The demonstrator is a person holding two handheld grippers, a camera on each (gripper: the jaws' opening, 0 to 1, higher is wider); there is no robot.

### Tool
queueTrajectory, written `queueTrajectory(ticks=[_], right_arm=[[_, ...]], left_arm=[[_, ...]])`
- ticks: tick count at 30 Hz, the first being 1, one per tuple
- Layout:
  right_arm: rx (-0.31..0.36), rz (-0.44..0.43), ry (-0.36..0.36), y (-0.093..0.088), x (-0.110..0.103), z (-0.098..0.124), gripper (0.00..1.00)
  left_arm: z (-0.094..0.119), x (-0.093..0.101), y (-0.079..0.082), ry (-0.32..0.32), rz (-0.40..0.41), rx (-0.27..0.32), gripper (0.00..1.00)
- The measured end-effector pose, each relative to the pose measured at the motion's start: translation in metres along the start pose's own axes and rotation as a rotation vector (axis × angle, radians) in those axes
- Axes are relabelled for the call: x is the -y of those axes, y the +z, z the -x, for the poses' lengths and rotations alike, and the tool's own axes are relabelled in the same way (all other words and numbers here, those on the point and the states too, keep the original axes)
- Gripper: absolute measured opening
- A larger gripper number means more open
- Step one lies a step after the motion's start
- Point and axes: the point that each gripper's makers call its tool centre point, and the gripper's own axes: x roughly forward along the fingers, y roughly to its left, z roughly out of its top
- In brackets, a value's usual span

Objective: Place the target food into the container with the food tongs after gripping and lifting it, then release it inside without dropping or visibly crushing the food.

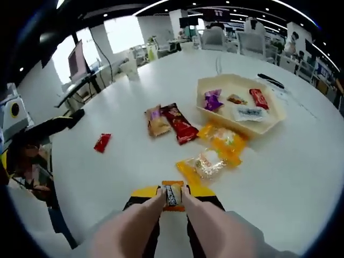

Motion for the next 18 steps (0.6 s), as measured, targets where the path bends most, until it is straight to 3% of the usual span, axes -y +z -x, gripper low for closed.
queueTrajectory(ticks=[6,11,18], right_arm=[[0.025,0.006,0.006,0.004,0.003,0.014,0.17],[0.065,-0.019,-0.011,0.017,0.015,0.024,0.17],[0.103,0.013,-0.029,0.039,0.026,0.036,0.17]], left_arm=[[0.001,-0.002,0.000,0.004,0.002,0.001,0.98],[0.000,0.001,-0.003,-0.007,-0.002,-0.007,0.98],[-0.005,0.005,-0.001,-0.017,-0.002,-0.002,0.98]])
